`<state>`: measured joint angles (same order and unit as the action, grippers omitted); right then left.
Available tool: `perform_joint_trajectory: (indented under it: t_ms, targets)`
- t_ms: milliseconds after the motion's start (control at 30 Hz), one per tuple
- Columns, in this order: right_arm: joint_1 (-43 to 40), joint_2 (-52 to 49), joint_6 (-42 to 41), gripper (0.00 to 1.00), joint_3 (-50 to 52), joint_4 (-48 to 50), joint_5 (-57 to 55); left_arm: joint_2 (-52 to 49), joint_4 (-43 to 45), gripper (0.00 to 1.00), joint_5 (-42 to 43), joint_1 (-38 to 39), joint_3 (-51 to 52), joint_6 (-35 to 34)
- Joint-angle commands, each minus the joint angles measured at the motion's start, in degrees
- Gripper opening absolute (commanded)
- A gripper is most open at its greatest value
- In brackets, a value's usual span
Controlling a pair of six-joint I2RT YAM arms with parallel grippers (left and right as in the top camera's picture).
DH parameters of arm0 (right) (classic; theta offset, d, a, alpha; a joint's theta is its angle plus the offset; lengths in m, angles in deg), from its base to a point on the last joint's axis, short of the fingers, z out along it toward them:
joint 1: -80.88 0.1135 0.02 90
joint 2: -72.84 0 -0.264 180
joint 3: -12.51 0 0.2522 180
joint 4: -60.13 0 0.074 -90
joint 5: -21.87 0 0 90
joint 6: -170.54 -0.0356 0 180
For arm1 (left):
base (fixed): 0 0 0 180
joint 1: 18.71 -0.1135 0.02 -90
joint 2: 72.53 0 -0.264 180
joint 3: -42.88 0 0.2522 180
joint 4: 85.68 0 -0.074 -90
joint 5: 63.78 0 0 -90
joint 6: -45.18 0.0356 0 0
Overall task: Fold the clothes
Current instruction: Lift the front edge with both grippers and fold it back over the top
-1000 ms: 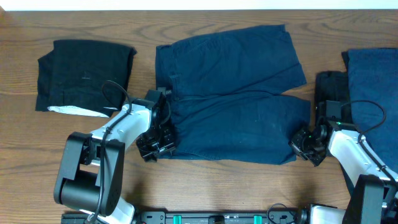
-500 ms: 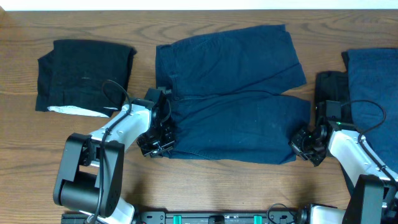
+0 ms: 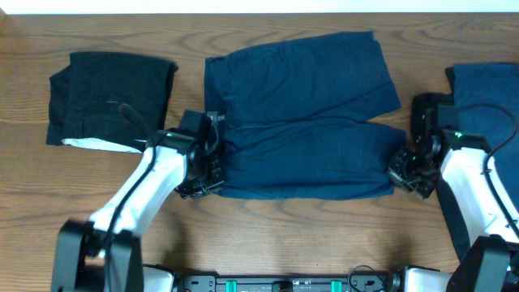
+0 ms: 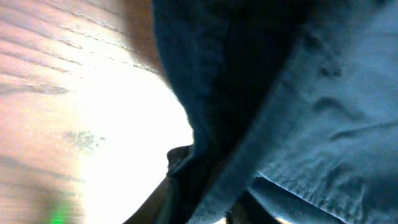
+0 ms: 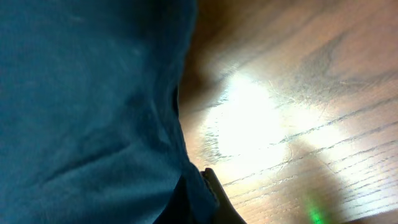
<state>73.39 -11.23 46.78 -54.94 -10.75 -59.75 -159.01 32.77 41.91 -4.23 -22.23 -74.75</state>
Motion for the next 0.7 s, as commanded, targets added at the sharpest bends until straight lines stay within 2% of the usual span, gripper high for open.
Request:
perform_joint_trajectory:
  t_ms: [0, 33, 133, 400, 667]
  targets:
    - [-0.4, -0.2, 2.7, 0.01, -5.0, -1.3, -1.0, 4.3, -0.5, 0.19, -2.7, 0.0, -1.3, 0.5]
    - [-0.4, -0.2, 2.8, 0.01, -6.2, -1.6, -1.0, 5.1, -0.5, 0.12, -2.7, 0.0, -1.5, 0.5]
    - [-0.4, -0.3, 3.5, 0.01, -10.2, -1.3, -1.0, 6.2, -0.6, 0.07, -2.7, 0.0, -2.8, 0.5]
    - [-0.3, -0.4, 4.3, 0.01, -19.0, 1.2, -0.5, 5.9, 1.4, 0.06, -4.9, -0.1, -10.9, 0.5]
    - [-0.2, -1.3, 4.6, 0.01, -19.5, 10.7, 2.3, 5.6, 13.6, 0.06, -6.3, -1.1, -14.3, 0.5]
